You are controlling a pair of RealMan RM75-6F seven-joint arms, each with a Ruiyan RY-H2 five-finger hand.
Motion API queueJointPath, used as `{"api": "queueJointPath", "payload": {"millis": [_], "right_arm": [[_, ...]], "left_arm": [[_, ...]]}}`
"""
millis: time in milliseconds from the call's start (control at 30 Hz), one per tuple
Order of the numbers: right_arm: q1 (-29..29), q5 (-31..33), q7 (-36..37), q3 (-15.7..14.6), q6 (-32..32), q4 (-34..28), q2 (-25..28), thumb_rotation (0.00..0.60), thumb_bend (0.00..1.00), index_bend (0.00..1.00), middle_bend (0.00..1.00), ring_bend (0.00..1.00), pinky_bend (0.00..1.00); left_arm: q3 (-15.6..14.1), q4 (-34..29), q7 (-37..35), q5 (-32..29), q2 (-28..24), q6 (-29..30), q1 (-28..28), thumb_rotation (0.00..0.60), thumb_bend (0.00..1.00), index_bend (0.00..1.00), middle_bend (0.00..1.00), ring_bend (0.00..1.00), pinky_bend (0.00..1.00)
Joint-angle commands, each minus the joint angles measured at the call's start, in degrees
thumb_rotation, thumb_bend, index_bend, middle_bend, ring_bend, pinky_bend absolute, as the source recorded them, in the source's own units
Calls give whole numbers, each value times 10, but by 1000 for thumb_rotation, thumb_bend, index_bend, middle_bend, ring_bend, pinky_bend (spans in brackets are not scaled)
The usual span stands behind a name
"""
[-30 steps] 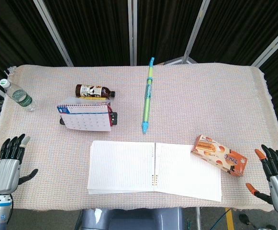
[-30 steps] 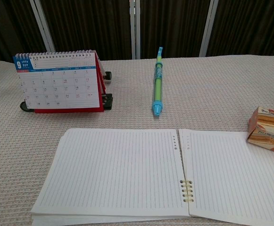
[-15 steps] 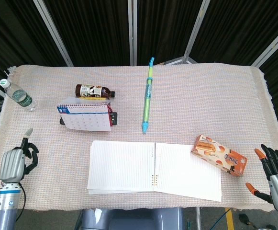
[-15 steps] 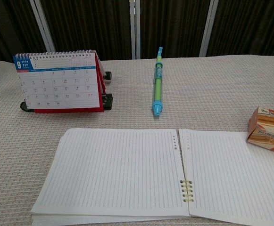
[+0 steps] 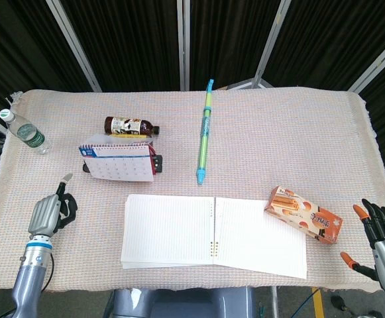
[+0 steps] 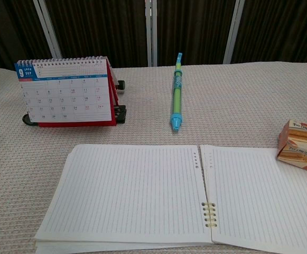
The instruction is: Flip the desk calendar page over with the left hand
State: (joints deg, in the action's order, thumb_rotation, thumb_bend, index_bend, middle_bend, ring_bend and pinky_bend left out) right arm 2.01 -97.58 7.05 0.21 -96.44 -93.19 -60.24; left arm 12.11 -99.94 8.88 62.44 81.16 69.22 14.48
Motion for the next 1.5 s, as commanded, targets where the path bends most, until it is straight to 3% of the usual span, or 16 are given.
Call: {"api": "queueJointPath", "payload": {"millis": [33,267,933,1233,1500], "right_arm": [[0,0,3,0,0,0,1,600,72,0,0,0,0],[-1,6,10,2,0,2,2,600,71,0,0,0,0],[-6,20,18,7,13,9,-1,600,72,0,0,0,0],[-8,26,19,9,17,12,-2,600,72,0,0,0,0],[-6,23,17,7,13,12,-2,600,71,0,0,0,0]], "left_arm": [[11,-5,10,-38,10,-23,18,600,783,0,574,653,536],[30,19,40,-105,38,-40,52,600,783,0,574,653,536],[44,111,71,-221,83,-101,115,600,783,0,574,653,536],[46,113,86,-225,96,-99,140,600,783,0,574,653,536],[26,99,81,-193,94,-56,126,600,783,0,574,653,536]]}}
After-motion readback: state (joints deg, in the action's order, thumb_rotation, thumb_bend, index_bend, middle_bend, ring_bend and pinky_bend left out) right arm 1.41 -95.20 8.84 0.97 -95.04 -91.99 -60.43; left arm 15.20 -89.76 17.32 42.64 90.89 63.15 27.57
